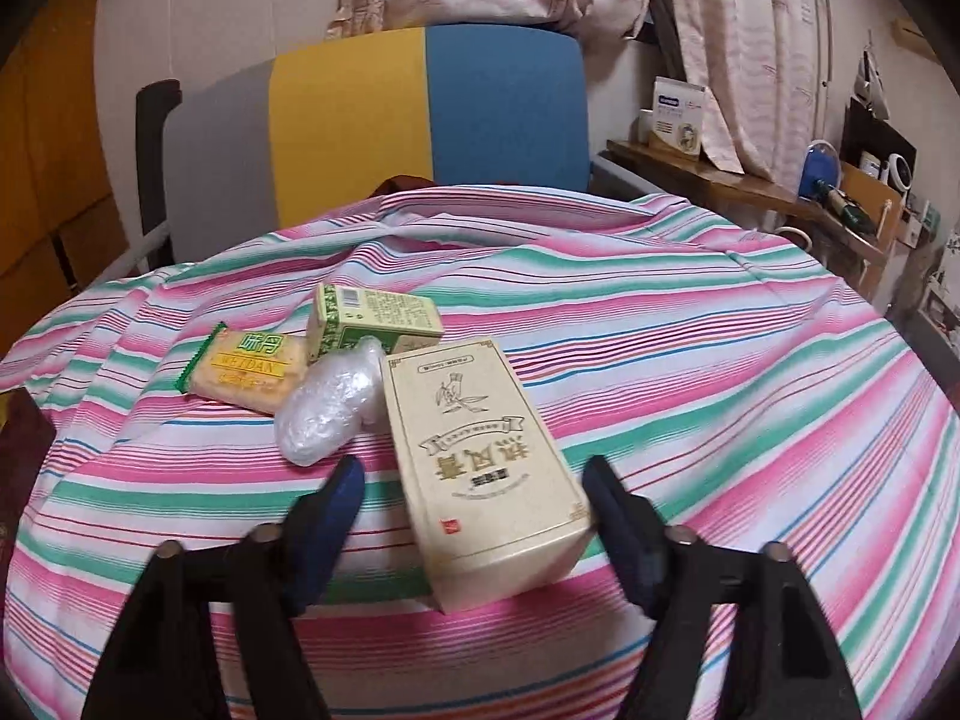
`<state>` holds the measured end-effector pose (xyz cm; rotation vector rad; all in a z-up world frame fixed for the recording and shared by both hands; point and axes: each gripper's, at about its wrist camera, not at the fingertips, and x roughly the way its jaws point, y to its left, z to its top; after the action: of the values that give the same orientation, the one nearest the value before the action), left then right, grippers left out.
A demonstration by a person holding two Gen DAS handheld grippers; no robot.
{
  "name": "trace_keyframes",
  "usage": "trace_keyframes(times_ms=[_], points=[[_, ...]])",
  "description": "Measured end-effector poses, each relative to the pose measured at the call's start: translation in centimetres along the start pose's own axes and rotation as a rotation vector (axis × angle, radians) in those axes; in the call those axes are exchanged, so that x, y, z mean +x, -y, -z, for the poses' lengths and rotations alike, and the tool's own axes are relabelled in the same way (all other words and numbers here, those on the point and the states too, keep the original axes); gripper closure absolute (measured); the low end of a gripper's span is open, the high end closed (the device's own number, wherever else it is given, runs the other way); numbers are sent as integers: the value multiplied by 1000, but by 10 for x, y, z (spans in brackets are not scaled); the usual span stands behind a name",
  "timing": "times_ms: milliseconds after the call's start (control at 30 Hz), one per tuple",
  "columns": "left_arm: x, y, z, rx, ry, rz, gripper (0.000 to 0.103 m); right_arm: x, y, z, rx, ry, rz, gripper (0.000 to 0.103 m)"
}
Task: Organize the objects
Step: 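Grasp the cream-coloured box with the right gripper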
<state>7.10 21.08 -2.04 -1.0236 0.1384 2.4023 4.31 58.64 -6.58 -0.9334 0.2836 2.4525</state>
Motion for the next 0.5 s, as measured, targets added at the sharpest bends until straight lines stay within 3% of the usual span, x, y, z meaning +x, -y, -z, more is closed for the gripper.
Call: trace_keyframes(times_ms=[33,267,500], points=[[2,3,-1,4,-2,3,0,2,-1,0,-2,-6,7,44],[16,29,-15,27,-16,47,0,-4,-4,7,1,22,18,50],[32,60,-32,95,6,56,0,-27,14,16,129,115,151,51]])
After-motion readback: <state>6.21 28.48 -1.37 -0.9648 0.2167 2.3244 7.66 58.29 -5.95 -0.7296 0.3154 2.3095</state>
